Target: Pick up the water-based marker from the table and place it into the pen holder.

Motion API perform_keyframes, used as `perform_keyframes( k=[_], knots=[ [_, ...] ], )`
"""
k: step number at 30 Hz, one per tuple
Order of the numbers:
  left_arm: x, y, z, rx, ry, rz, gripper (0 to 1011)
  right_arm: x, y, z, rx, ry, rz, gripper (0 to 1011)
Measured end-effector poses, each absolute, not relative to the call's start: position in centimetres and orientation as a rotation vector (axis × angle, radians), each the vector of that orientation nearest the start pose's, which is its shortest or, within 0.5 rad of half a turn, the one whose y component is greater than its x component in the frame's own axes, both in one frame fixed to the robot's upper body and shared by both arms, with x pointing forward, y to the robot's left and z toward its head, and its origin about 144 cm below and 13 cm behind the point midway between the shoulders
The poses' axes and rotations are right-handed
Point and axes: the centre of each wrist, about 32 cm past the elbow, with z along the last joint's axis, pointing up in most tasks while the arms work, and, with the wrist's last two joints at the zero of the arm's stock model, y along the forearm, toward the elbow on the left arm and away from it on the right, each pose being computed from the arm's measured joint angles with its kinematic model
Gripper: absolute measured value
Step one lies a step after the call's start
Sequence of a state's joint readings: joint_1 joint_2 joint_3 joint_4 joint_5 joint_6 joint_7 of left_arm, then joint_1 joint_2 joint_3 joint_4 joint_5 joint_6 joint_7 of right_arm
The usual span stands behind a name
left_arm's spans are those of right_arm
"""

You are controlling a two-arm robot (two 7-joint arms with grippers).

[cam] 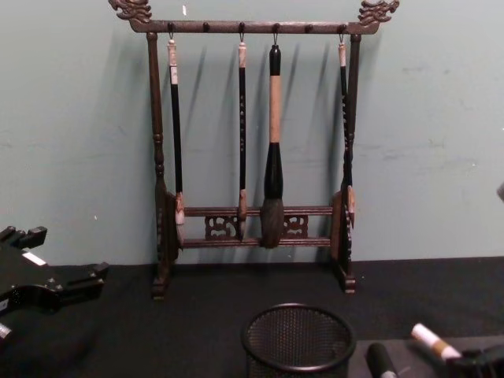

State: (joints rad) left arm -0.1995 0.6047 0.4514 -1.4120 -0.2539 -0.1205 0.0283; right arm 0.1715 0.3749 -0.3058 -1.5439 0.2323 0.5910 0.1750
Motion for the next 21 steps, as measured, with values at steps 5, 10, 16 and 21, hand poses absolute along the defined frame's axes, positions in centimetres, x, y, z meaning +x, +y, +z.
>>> perform_keyframes(
  k=[5,10,16,21],
  knots=[
    [48.9,31.0,114.0,0.304,-0.285,1.248,1001,48.8,-25.0,117.4,-0.503,0.175,-1.145,183],
    [48.9,31.0,114.0,0.304,-0.285,1.248,1001,48.3,-25.4,117.7,-0.394,0.065,-1.135,183],
    [48.9,31.0,114.0,0.304,-0.285,1.248,1001,48.0,-25.5,117.8,-0.245,-0.040,-1.101,182],
    [48.9,31.0,114.0,0.305,-0.285,1.248,1001,48.1,-25.3,117.4,-0.137,-0.088,-1.057,182]
  ],
)
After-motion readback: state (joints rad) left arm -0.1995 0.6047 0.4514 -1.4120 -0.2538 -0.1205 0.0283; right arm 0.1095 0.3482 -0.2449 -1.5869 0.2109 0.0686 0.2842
